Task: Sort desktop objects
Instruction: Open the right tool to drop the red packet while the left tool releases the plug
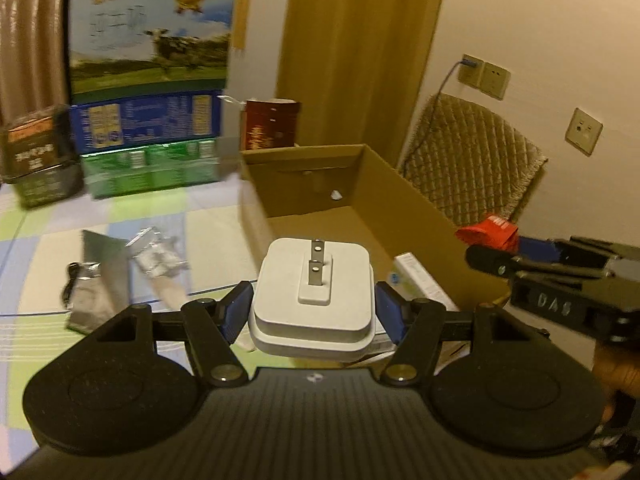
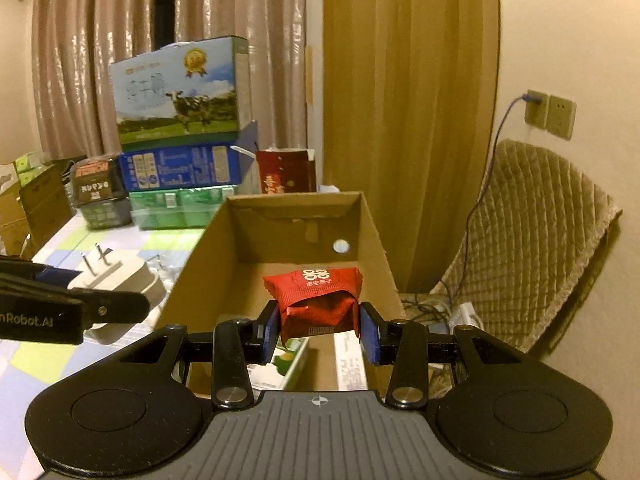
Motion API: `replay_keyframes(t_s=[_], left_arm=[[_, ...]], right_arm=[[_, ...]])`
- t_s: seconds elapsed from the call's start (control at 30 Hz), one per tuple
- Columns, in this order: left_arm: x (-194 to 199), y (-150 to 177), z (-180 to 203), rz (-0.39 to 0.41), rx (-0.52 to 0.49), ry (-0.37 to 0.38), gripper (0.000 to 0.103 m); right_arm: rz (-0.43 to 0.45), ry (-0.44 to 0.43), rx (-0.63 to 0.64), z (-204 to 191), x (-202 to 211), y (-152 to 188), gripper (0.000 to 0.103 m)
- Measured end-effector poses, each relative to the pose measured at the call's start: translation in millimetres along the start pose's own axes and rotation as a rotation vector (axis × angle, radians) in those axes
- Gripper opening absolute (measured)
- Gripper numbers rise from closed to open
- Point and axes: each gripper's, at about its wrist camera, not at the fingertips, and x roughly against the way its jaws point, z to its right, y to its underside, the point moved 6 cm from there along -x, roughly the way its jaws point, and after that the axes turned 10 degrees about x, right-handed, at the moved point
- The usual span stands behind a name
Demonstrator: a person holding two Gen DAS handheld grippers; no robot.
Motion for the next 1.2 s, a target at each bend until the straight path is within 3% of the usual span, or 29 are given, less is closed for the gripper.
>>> replay_keyframes(t_s=[0.3, 0.37, 0.67, 0.73, 0.77, 0.8, 1.2], left_arm=[[-40.6, -5.1, 20.1, -0.033, 0.0, 0.036, 0.059], [-49.4, -8.0, 20.6, -0.036, 0.013, 0.059, 0.074], [-43.2, -9.3, 4.6, -0.014, 0.033, 0.024, 0.074], [-39.8, -7.4, 0.2, -0.012, 0.04, 0.02, 0.074], [-38.6, -6.7, -1.0, -0.012, 0.042, 0.017, 0.074], [-37.0, -5.5, -2.7, -0.011, 0.042, 0.013, 0.075], [-18.3, 19.5, -30.3, -0.028, 0.081, -0.037, 0.078]], right_arm=[[-0.024, -0.012, -0.06, 21.5, -16.1, 12.6, 0.039], [-0.027, -0.015, -0.068, 23.7, -17.3, 14.0, 0.039], [-0.03, -0.054, -0.065, 15.5, -22.3, 15.0, 0.039], [-0.02, -0.088, -0.057, 10.5, -24.1, 12.1, 0.05], [-0.02, -0.09, -0.05, 8.7, -24.3, 11.2, 0.066], [-0.014, -0.085, -0.041, 7.4, -23.0, 10.8, 0.071], [-0.034, -0.093, -0.042, -5.0, -0.6, 25.9, 0.073]])
